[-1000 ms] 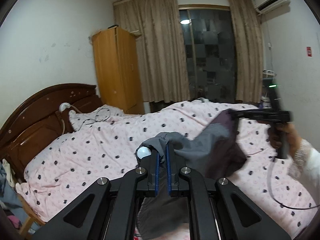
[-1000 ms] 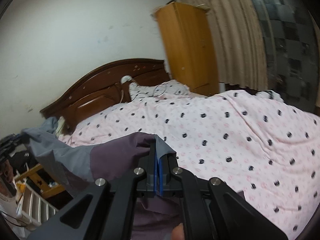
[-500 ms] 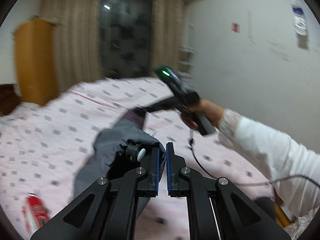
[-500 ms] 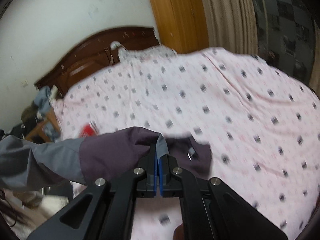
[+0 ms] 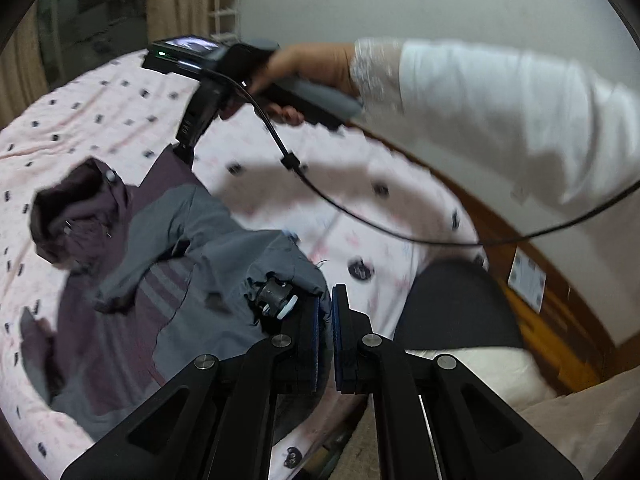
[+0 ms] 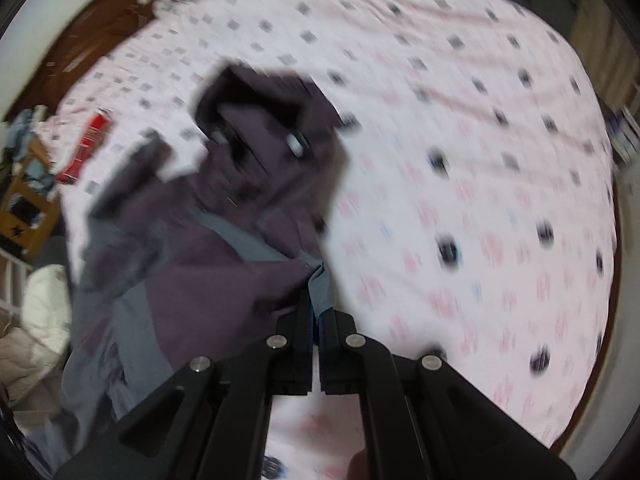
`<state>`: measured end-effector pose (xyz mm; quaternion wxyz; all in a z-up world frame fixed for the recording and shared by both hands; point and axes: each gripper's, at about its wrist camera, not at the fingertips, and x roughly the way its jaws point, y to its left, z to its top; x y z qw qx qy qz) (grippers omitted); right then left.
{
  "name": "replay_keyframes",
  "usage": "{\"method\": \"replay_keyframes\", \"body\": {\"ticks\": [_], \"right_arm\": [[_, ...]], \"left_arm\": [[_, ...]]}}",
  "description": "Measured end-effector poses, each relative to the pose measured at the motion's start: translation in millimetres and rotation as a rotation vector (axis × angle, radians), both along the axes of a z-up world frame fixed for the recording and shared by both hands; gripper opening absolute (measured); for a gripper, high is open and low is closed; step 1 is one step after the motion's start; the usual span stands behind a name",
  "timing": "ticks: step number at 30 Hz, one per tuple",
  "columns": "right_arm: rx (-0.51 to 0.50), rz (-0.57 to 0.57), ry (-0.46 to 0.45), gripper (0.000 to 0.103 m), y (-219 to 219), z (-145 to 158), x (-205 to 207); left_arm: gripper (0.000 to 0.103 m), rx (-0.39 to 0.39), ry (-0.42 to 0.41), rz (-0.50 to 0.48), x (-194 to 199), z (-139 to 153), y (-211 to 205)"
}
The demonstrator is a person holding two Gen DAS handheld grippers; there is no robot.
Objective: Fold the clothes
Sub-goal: 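Lift the jacket with both grippers and shake it out over the bed, then lay the jacket flat on the bed and open both grippers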
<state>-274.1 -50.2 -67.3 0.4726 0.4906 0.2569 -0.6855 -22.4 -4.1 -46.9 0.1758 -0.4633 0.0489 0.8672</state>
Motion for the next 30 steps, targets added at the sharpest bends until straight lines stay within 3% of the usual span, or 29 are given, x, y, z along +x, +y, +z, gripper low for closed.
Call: {"method": "replay_keyframes", "body": {"ticks": [6, 8, 10, 13, 14, 16, 17, 21, 25, 30], "right_arm": [[0.064, -0.101, 0.006, 0.003, 29, -57, -1], [0.066, -0.114, 0.023, 0.004, 32, -61, 2], [0.076, -0.115, 0.045, 0.005, 32, -60, 5], [0.079, -0.116, 0.063, 0.006, 33, -57, 9], [0.072, -0.117, 0.060, 0.010, 34, -55, 10], [0.092, -0.144, 0.078, 0.051, 36, -49, 8], [0.090, -0.162, 0.099, 0.084, 40, -46, 7], [0.021, -0.221, 0.105, 0.086, 61, -27, 8], [0.001, -0.218, 0.225, 0.086, 60, -7, 33], [-0.025, -0.238, 0.370, 0.086, 50, 18, 70]], "left_arm": [[0.014, -0.057, -0.028, -0.002, 1, -34, 9], [0.026, -0.094, -0.006, -0.002, 7, -36, 16], [0.056, -0.106, 0.018, -0.010, 14, -36, 18], [0.071, -0.096, 0.070, -0.019, 32, -29, 18], [0.072, -0.092, 0.088, -0.021, 39, -27, 17], [0.073, -0.083, 0.116, 0.016, 45, -20, 3], [0.073, -0.069, 0.120, 0.048, 46, -17, -8], [0.073, 0.020, 0.121, 0.250, 52, -11, -82], [0.079, -0.011, 0.179, 0.523, 71, -13, -174], [0.082, -0.039, 0.207, 0.733, 95, -23, -263]]}}
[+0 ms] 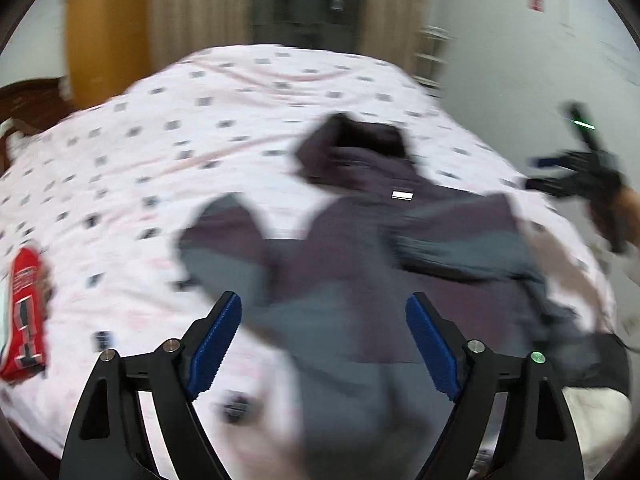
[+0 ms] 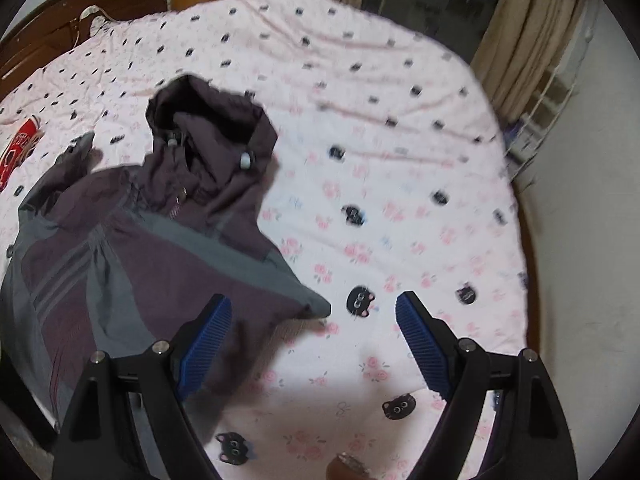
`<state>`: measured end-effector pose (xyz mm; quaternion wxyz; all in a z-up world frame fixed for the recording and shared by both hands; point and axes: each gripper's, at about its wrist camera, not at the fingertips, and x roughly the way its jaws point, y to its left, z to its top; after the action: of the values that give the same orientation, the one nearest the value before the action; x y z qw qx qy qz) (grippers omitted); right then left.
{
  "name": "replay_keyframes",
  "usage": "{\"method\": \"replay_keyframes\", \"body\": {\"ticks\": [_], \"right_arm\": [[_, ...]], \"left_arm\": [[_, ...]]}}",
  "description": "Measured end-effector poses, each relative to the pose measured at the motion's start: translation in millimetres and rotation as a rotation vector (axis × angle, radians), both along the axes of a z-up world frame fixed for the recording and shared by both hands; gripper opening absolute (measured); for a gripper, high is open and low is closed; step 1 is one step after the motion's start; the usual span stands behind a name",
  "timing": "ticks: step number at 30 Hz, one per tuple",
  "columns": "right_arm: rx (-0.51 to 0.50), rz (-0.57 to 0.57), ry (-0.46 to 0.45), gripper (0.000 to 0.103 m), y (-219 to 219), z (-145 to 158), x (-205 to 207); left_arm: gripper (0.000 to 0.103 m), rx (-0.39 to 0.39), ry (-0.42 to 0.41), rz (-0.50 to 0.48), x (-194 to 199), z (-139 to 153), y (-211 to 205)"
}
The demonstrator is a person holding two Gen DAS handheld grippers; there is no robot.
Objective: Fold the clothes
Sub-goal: 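Lay the jacket flat on the bed and open both grippers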
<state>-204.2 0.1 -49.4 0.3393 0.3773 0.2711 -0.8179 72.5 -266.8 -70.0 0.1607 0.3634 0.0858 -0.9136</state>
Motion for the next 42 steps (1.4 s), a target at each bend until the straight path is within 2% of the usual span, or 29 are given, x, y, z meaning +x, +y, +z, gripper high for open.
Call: {"method": "replay_keyframes", "body": {"ticks": [5, 8, 13, 17, 20, 24, 30, 32, 34, 35, 37, 42], "right_arm": [[-0.038, 0.002, 0.060, 0.086, -20, 19, 45], [-0.026, 0.006, 0.066, 0.086, -38, 20, 79], [0.050, -0.011, 0.125, 0.086, -62, 4, 137], [0.085, -0.030, 0.132, 0.086, -70, -17, 165], [0.088, -0.035, 0.135, 0.086, -73, -33, 177], [0.100, -0.031, 0.165, 0.086, -77, -51, 189], [0.138, -0.013, 0.282, 0.086, -94, -71, 202], [0.168, -0.006, 0.316, 0.085, -102, -79, 205], [0.197, 0.000, 0.351, 0.084, -108, -87, 208], [0.211, 0.000, 0.368, 0.084, -110, -91, 209], [0.238, 0.001, 0.400, 0.084, -115, -98, 211], [0.243, -0.010, 0.397, 0.084, -114, -105, 208]], "left_arm": [[0.083, 0.131, 0.020, 0.068, 0, -31, -61], [0.083, 0.260, 0.069, 0.055, -6, -48, -85], [0.083, 0.409, 0.116, 0.045, -29, -73, -105], [0.083, 0.501, 0.124, 0.108, -38, -99, -119], [0.082, 0.576, 0.172, 0.160, -34, -109, -128], [0.082, 0.618, 0.237, 0.237, -22, -110, -133], [0.082, 0.643, 0.304, 0.260, -22, -106, -143], [0.075, 0.629, 0.307, 0.253, -27, -103, -148], [0.045, 0.618, 0.302, 0.236, -33, -100, -153], [0.039, 0.617, 0.296, 0.215, -37, -98, -154], [0.013, 0.597, 0.288, 0.184, -38, -93, -154], [0.007, 0.521, 0.300, 0.195, -20, -75, -153]]}}
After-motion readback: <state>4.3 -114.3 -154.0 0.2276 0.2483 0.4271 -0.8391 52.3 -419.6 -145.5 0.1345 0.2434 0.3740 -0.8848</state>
